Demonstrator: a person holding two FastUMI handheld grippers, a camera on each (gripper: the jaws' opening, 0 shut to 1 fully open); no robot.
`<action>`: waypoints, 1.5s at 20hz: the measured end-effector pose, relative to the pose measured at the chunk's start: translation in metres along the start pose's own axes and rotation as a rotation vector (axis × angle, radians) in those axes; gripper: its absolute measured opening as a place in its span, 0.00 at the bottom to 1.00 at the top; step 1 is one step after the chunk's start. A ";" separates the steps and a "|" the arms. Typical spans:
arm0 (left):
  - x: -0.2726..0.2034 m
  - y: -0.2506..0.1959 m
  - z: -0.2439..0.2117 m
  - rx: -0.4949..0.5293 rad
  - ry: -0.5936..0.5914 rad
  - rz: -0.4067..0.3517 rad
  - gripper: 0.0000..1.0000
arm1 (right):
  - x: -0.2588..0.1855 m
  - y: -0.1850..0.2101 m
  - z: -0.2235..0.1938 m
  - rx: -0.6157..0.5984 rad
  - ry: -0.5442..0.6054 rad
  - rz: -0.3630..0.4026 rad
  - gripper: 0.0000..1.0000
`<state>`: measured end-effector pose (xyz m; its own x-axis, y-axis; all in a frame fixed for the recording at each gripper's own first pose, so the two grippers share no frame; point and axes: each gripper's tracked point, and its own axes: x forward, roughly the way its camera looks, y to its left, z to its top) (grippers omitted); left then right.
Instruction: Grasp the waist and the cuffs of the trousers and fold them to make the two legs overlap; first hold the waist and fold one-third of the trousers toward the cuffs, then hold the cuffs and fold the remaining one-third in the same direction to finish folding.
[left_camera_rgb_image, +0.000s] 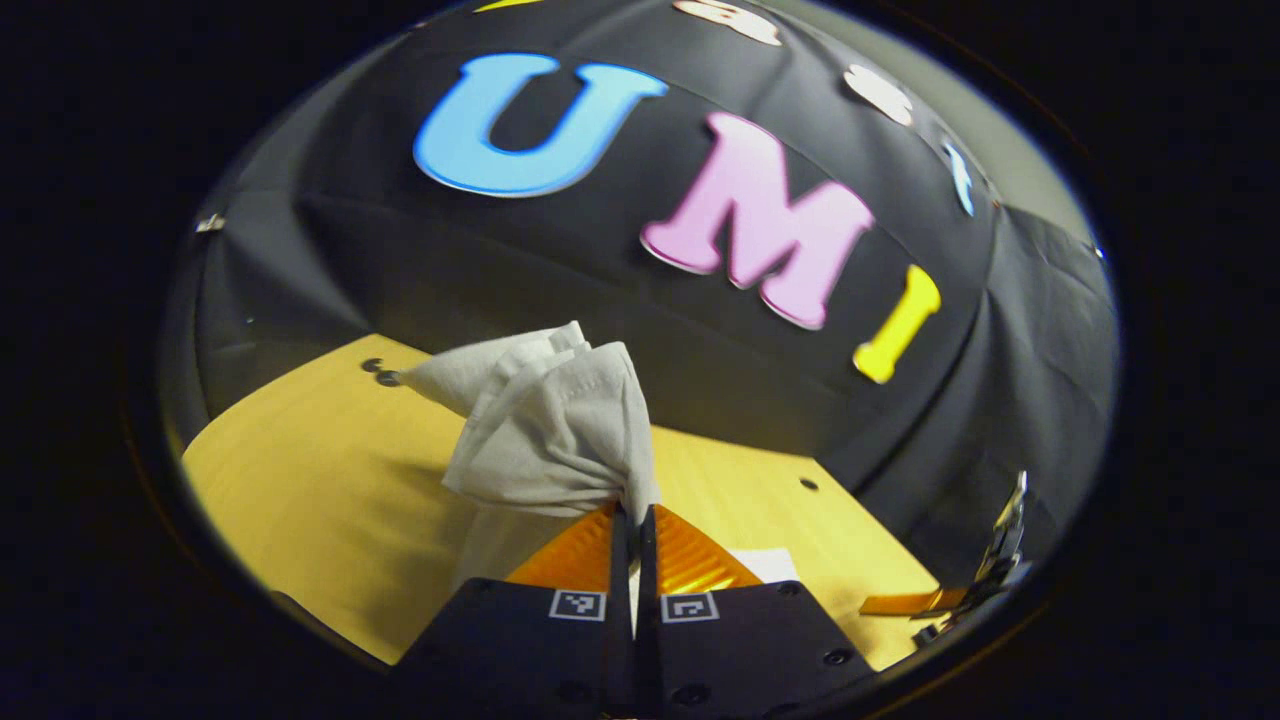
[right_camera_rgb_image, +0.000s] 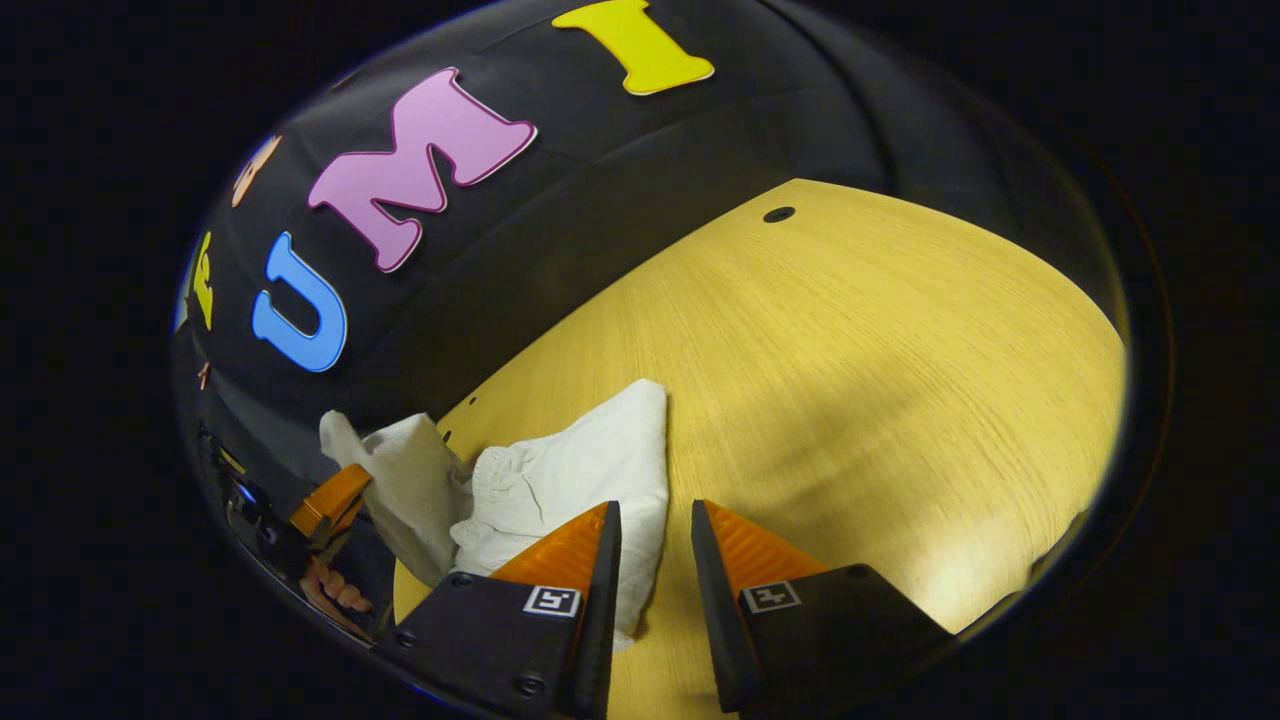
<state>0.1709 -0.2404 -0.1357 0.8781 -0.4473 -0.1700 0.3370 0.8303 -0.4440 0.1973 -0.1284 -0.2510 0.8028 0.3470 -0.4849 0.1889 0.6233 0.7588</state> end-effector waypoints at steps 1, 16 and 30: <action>0.003 -0.014 -0.015 0.054 0.026 -0.025 0.06 | -0.003 -0.006 0.000 0.006 0.000 -0.007 0.44; -0.001 -0.023 -0.160 1.498 0.141 -0.251 0.06 | -0.030 -0.078 0.025 0.022 -0.038 -0.102 0.44; -0.016 -0.024 -0.125 1.689 0.010 -0.161 0.86 | -0.039 -0.062 0.031 0.042 -0.046 -0.061 0.44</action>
<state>0.1058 -0.2947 -0.2319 0.8017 -0.5525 -0.2280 0.3812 0.1788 0.9071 0.1718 -0.2022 -0.2657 0.8140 0.2756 -0.5113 0.2616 0.6119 0.7464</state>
